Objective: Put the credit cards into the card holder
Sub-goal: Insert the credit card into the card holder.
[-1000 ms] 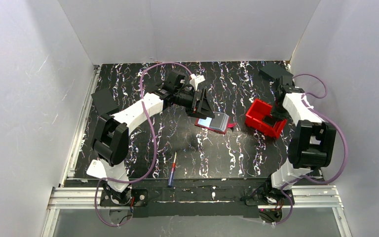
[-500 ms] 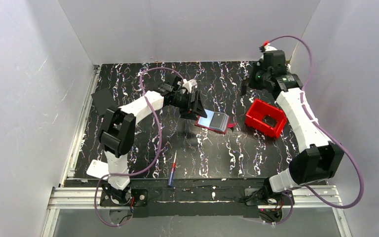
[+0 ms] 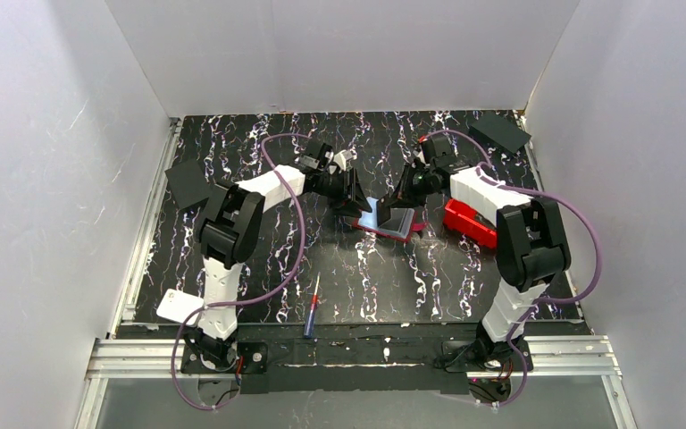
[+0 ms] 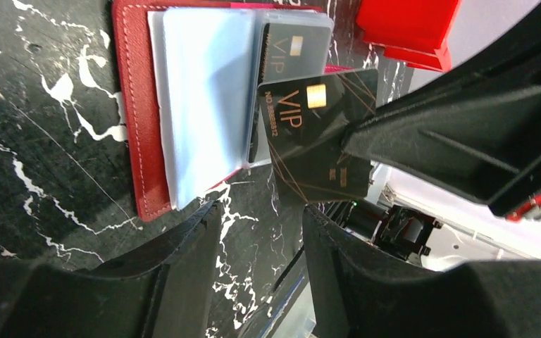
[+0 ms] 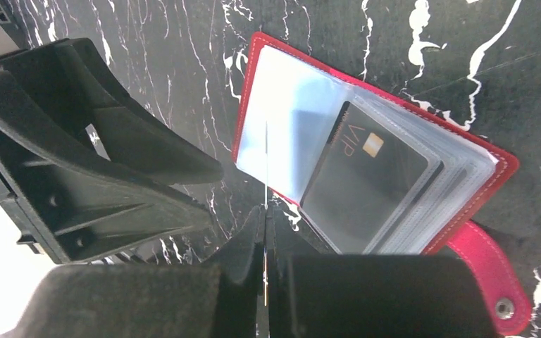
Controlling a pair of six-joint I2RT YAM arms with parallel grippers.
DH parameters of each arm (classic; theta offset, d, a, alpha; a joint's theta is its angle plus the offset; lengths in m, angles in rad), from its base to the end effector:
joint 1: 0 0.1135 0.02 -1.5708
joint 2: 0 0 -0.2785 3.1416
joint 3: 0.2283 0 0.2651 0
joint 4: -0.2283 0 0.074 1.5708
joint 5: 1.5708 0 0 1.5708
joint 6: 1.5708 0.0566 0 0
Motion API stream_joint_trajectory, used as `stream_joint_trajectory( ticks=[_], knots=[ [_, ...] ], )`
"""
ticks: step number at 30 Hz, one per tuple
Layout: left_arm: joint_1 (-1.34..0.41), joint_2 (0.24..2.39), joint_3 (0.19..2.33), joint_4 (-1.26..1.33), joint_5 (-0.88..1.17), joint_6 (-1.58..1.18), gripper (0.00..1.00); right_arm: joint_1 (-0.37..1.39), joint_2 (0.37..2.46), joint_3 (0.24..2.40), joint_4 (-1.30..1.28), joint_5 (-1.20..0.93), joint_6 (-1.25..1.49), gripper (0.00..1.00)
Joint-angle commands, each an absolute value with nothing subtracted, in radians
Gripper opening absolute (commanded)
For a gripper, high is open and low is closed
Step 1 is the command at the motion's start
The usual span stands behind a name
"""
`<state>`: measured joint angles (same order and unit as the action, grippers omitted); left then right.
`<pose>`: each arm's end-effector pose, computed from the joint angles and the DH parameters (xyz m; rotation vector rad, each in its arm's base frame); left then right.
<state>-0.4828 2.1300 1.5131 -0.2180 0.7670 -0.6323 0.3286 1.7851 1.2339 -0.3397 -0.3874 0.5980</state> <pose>0.4159 -0.2623 0.1641 0.2059 2.5829 -1.3989 0.3813 0.1526 0.2032 0.1685 2.5708 0.8572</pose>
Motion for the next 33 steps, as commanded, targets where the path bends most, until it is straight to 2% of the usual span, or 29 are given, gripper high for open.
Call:
stream_joint_trajectory(
  ticks=[1,11,21,33],
  knots=[
    [-0.497,2.137,1.562,-0.201,0.717,-0.640,0.44,0.366,1.783,1.261,-0.327,-0.286,0.697,0.01],
    [-0.500,2.221,1.596,-0.189,0.718,-0.652,0.42,0.379,1.782,1.218,-0.377,-0.101,0.684,0.01],
    [-0.500,2.270,1.601,-0.255,0.704,-0.650,0.38,0.368,1.782,1.163,-0.352,-0.107,0.686,0.01],
    [-0.500,2.252,1.583,-0.286,0.672,-0.627,0.38,0.363,1.760,1.159,-0.454,-0.047,0.696,0.01]
  ],
)
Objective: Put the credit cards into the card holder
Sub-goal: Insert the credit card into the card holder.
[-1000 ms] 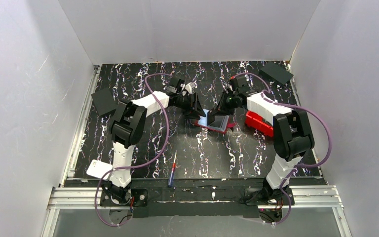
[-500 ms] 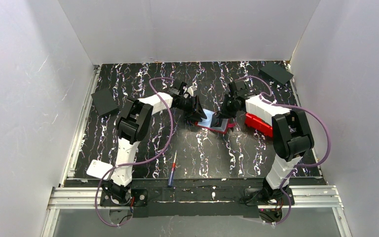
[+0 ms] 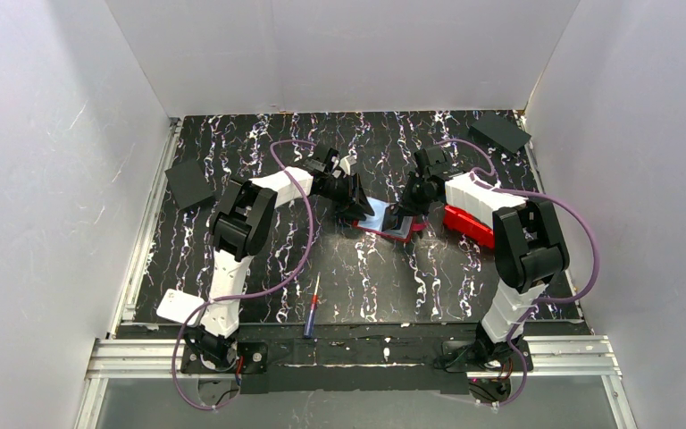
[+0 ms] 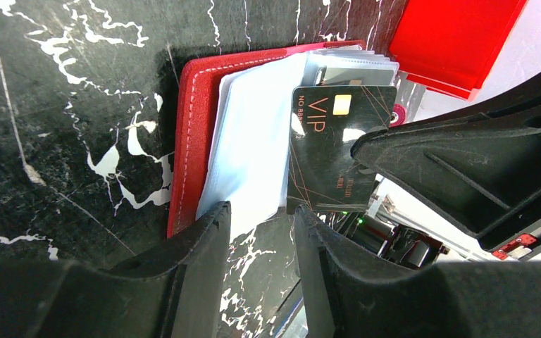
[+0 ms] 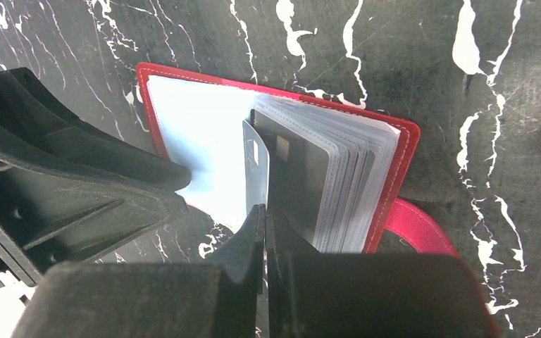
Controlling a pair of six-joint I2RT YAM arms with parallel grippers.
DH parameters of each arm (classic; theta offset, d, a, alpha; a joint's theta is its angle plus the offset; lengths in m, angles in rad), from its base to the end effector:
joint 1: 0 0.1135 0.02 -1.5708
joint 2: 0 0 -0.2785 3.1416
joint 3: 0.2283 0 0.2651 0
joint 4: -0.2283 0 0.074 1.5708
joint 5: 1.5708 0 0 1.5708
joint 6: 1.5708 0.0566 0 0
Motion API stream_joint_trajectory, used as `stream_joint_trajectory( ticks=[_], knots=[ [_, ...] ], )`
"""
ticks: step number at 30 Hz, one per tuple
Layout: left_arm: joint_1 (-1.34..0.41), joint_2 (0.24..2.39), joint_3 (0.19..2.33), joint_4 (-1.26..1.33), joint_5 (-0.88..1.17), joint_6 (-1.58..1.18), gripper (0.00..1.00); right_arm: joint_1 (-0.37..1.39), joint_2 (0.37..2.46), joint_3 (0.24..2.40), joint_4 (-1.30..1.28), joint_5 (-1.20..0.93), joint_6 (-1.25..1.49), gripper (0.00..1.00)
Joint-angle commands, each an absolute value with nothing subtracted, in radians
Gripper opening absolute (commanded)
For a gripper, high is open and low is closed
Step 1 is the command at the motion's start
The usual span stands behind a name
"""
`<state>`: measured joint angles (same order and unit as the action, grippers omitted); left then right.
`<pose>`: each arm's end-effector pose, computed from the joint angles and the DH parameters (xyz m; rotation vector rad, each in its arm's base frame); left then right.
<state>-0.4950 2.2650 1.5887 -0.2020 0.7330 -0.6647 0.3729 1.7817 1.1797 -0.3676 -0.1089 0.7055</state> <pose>0.4319 -0.2762 0.1234 0.1398 2.6475 -1.3624 0.3691 0.1510 0.1816 0.3913 2.5991 0.5412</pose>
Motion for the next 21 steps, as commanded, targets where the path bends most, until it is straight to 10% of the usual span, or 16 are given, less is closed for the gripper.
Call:
stream_joint_trajectory(
  ticks=[1,21],
  knots=[
    [-0.499,2.253,1.582,-0.287,0.673,-0.626,0.38,0.365,1.760,1.156,-0.444,-0.059,0.699,0.01],
    [-0.499,2.253,1.576,-0.284,0.689,-0.621,0.38,0.374,1.842,1.150,-0.289,-0.144,0.665,0.01]
  ],
)
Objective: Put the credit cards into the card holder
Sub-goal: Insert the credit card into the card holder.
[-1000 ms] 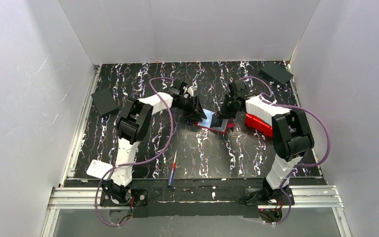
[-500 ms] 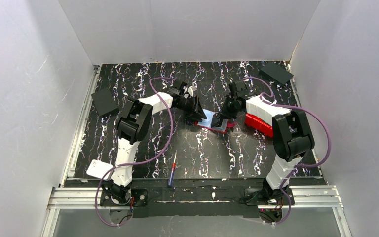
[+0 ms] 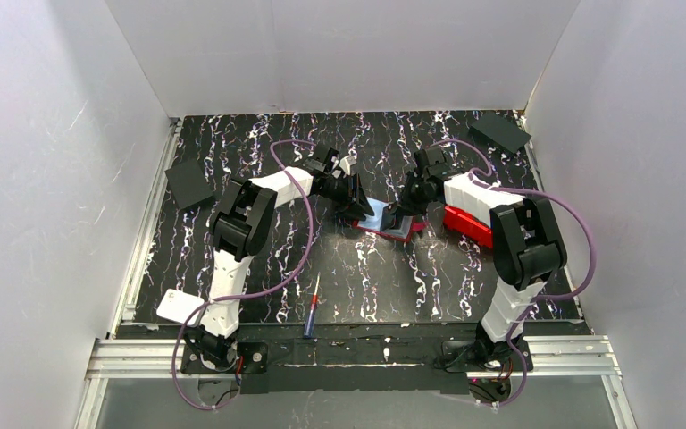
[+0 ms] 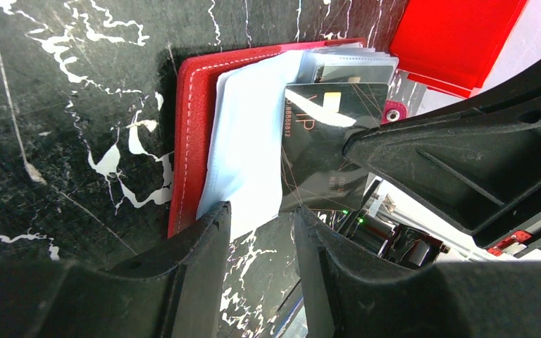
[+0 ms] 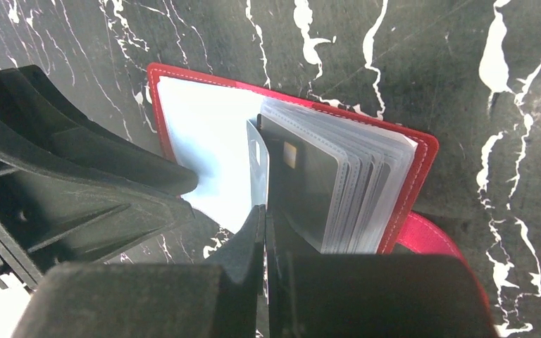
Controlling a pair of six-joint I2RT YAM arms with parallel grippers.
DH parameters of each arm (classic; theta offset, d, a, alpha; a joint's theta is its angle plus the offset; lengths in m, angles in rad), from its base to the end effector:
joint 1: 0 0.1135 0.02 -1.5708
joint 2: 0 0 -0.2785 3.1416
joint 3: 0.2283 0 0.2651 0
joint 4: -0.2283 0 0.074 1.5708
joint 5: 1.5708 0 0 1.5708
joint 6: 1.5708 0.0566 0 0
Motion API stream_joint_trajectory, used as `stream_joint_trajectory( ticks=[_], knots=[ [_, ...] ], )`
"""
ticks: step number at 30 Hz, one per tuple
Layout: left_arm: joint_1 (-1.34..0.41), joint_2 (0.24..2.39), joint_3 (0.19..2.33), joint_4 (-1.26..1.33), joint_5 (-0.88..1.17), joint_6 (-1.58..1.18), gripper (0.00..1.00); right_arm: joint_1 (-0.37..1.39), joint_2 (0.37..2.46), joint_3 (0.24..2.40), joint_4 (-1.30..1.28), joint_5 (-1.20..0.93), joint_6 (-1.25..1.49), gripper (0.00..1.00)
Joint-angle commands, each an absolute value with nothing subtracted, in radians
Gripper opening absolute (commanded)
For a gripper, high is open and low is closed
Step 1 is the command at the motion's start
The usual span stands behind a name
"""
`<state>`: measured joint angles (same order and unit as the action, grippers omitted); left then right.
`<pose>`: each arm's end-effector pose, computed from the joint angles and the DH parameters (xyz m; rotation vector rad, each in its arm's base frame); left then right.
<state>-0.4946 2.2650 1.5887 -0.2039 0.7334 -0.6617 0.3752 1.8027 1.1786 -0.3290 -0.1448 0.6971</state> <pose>0.4318 -0.2759 0.1233 0.1424 2.6481 -1.3614 0.3728 0.1556 0.1764 0.3601 2.5963 0.5905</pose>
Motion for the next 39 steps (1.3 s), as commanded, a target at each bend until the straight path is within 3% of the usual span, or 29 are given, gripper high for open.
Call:
stream_joint_trajectory(
  ticks=[1,19,39],
  knots=[
    [-0.498,2.253,1.577,-0.286,0.686,-0.620,0.38,0.374,1.843,1.148,-0.281,-0.145,0.664,0.01],
    [-0.496,2.261,1.577,-0.286,0.698,-0.619,0.38,0.287,1.823,1.009,-0.013,-0.251,0.732,0.01],
    [-0.495,2.256,1.575,-0.275,0.706,-0.630,0.38,0.278,1.763,0.841,0.111,-0.287,0.980,0.01]
  ],
)
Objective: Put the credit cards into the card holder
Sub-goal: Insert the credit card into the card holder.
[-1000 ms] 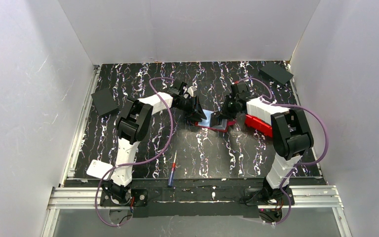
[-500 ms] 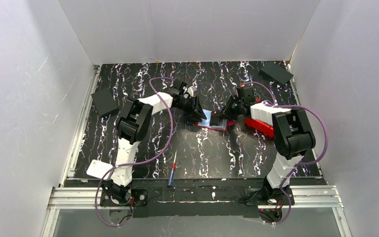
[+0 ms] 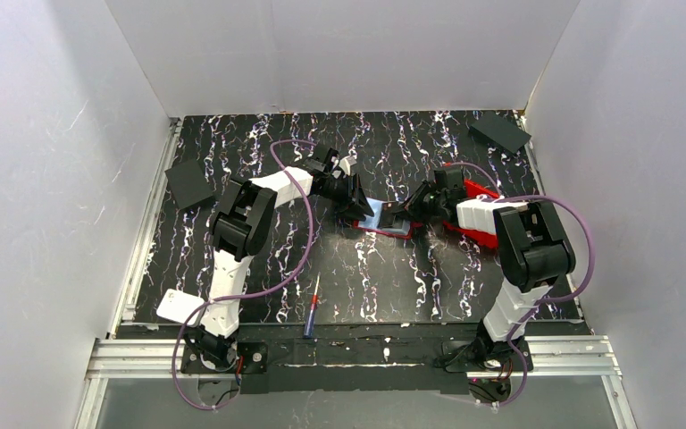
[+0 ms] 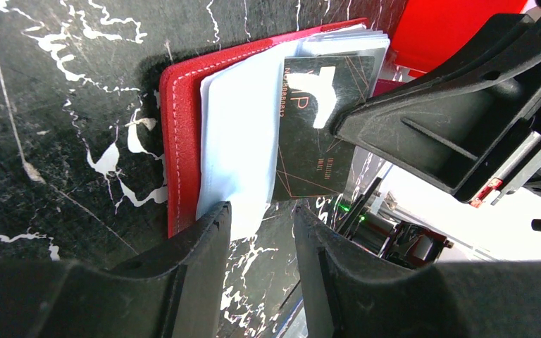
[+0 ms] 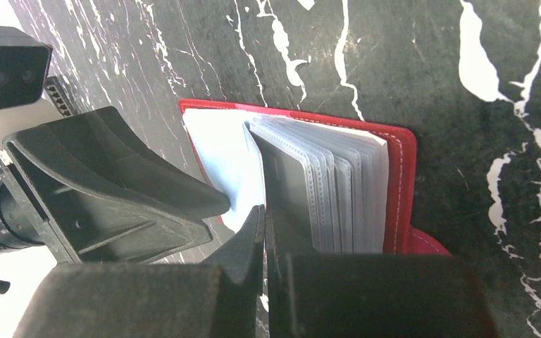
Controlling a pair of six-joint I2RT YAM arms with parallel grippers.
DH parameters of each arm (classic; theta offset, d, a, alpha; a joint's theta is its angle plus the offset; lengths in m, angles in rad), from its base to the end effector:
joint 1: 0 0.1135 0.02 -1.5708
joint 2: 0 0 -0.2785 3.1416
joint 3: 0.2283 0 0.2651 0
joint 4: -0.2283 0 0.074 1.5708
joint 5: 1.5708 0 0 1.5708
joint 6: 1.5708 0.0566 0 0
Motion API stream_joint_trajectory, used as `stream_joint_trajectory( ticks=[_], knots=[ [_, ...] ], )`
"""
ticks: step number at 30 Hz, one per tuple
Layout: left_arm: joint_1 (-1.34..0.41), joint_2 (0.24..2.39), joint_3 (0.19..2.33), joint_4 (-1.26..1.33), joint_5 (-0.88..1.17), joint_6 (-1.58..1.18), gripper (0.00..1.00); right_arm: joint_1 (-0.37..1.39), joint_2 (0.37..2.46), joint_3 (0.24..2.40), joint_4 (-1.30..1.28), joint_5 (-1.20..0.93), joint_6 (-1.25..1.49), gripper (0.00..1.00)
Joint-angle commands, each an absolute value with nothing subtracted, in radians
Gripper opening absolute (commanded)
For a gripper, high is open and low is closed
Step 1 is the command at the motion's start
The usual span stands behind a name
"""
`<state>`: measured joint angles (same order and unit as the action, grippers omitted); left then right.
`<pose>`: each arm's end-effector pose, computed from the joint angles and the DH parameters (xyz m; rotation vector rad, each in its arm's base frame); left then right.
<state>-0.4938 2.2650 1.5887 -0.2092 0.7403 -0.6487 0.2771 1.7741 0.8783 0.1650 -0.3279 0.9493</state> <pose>0.4313 -0.2755 0.1231 0.1593 2.6477 -1.3645 0.3600 0.1213 0.1370 0.6401 2.3836 0.9656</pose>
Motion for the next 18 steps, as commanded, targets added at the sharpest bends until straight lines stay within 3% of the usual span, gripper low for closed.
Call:
stream_joint_trajectory(
  ticks=[1,18],
  knots=[
    [-0.495,2.258,1.575,-0.275,0.706,-0.630,0.38,0.278,1.762,0.840,0.109,-0.287,0.987,0.01],
    [-0.496,2.265,1.578,-0.269,0.709,-0.636,0.38,0.276,1.744,0.840,0.055,-0.259,0.968,0.01]
  ],
)
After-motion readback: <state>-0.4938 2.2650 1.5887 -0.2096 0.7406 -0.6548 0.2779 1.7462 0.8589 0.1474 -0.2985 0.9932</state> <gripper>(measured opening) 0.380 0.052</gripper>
